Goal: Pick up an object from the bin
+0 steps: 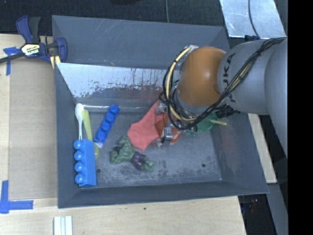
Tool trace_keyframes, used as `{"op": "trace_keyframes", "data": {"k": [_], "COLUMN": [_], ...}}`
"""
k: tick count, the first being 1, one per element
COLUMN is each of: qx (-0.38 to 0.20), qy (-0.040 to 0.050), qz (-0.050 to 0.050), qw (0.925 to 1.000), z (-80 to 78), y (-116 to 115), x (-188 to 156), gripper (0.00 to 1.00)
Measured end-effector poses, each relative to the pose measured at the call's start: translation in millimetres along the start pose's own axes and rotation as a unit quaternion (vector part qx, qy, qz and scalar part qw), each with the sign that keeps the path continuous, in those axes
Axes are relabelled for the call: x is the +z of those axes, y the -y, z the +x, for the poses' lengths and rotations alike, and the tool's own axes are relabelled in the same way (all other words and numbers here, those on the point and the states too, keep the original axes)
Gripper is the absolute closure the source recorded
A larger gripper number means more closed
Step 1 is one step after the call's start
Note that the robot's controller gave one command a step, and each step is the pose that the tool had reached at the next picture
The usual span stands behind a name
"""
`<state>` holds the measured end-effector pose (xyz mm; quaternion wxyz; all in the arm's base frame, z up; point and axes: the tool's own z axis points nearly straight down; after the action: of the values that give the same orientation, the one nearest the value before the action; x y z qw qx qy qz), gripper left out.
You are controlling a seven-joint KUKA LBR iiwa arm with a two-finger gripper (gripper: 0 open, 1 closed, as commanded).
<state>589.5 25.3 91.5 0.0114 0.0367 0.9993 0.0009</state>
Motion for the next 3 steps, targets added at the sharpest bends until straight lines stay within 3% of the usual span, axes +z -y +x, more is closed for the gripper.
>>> {"op": "trace_keyframes", "data": {"k": [1,2,3], "qx": [-0.009,-0.009,-0.046], "qy": [0.0061,0.0061,-0.0015], "qz": [-0.004,-0.004,-0.001], "qw": [0.9999,0.9999,0.9989], "z": [-32.2,-32.2,-4.9], "y": [26,26,17], "x": [11,11,-38], "gripper": [1.00,1.00,1.00]}}
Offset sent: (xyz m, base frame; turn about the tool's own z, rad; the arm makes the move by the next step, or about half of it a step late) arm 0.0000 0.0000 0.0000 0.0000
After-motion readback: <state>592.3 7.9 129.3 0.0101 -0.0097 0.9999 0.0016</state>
